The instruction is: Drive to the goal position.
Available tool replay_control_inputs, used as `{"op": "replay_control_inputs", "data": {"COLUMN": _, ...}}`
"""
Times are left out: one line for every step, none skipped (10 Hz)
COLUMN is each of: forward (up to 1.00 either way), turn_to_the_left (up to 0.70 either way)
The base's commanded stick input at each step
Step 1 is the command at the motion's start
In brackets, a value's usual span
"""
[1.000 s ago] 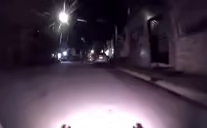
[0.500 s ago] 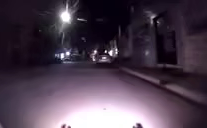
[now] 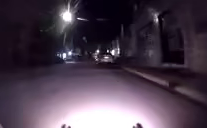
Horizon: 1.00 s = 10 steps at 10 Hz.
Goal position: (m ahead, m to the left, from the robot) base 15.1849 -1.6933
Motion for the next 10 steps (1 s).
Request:
{"op": "replay_control_inputs", "data": {"forward": 0.60, "turn_to_the_left": 0.00}}
{"op": "replay_control_inputs", "data": {"forward": 0.60, "turn_to_the_left": 0.00}}
{"op": "replay_control_inputs", "data": {"forward": 0.60, "turn_to_the_left": 0.00}}
{"op": "replay_control_inputs", "data": {"forward": 0.60, "turn_to_the_left": 0.00}}
{"op": "replay_control_inputs", "data": {"forward": 0.60, "turn_to_the_left": 0.00}}
{"op": "replay_control_inputs", "data": {"forward": 0.60, "turn_to_the_left": 0.00}}
{"op": "replay_control_inputs", "data": {"forward": 0.60, "turn_to_the_left": 0.09}}
{"op": "replay_control_inputs", "data": {"forward": 0.60, "turn_to_the_left": 0.15}}
{"op": "replay_control_inputs", "data": {"forward": 0.60, "turn_to_the_left": 0.08}}
{"op": "replay_control_inputs", "data": {"forward": 0.60, "turn_to_the_left": 0.01}}
